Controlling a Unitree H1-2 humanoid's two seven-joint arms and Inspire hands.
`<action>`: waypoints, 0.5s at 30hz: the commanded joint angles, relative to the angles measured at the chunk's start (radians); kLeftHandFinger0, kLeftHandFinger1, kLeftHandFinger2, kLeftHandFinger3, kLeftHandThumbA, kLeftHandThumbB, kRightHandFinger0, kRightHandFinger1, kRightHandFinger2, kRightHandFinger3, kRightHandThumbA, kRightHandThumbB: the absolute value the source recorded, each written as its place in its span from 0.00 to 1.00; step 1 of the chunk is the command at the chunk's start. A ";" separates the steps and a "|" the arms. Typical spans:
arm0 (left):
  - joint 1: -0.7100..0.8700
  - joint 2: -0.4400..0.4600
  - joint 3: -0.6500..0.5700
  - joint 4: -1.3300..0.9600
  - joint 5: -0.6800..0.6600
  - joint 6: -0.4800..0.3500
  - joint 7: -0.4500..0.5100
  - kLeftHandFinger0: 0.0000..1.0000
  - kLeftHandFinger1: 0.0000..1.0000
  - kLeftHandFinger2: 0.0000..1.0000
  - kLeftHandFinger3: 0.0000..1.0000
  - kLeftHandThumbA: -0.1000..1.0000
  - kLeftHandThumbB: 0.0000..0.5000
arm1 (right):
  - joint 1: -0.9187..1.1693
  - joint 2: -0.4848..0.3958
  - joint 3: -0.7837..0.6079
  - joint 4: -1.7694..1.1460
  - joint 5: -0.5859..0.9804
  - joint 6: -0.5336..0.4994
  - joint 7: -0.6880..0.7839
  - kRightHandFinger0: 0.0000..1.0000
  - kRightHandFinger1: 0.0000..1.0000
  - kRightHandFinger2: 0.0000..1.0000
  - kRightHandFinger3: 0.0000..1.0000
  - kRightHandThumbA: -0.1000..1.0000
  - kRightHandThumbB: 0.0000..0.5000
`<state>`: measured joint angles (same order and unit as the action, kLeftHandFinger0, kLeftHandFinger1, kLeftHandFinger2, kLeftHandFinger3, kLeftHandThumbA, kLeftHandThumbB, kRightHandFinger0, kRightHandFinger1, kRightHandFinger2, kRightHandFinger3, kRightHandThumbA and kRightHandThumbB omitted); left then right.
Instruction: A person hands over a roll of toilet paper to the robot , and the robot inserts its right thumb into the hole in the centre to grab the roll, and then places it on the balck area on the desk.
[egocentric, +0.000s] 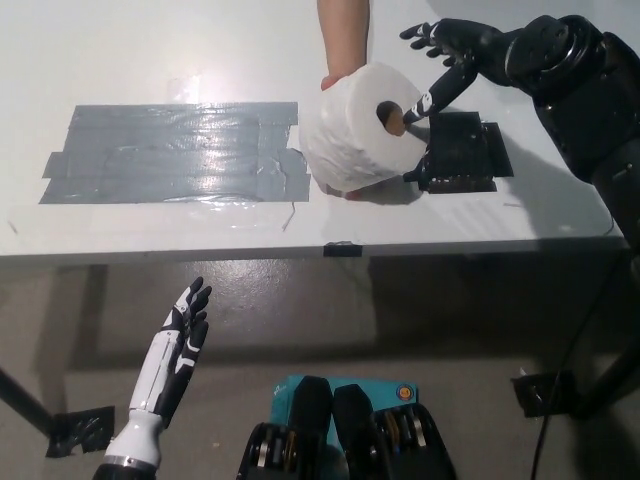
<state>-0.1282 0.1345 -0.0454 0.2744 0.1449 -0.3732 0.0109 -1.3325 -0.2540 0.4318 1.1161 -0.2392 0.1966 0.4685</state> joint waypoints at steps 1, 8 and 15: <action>-0.013 0.012 -0.001 -0.026 0.008 -0.039 -0.002 1.00 1.00 1.00 1.00 0.97 0.36 | -0.046 0.000 0.001 -0.004 -0.048 -0.083 -0.065 1.00 1.00 1.00 1.00 1.00 0.92; -0.016 0.013 0.000 -0.033 0.014 -0.028 0.000 1.00 1.00 1.00 1.00 0.98 0.36 | -0.044 0.033 -0.018 0.038 -0.061 -0.152 -0.152 1.00 1.00 1.00 1.00 1.00 0.88; -0.020 0.011 0.002 -0.026 0.011 -0.043 0.001 1.00 1.00 1.00 1.00 0.97 0.33 | -0.044 0.066 -0.053 0.087 -0.055 -0.190 -0.215 1.00 1.00 1.00 1.00 1.00 0.94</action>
<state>-0.1284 0.1345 -0.0453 0.2736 0.1497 -0.3746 0.0110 -1.3275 -0.1970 0.4039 1.1866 -0.2848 0.0781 0.3394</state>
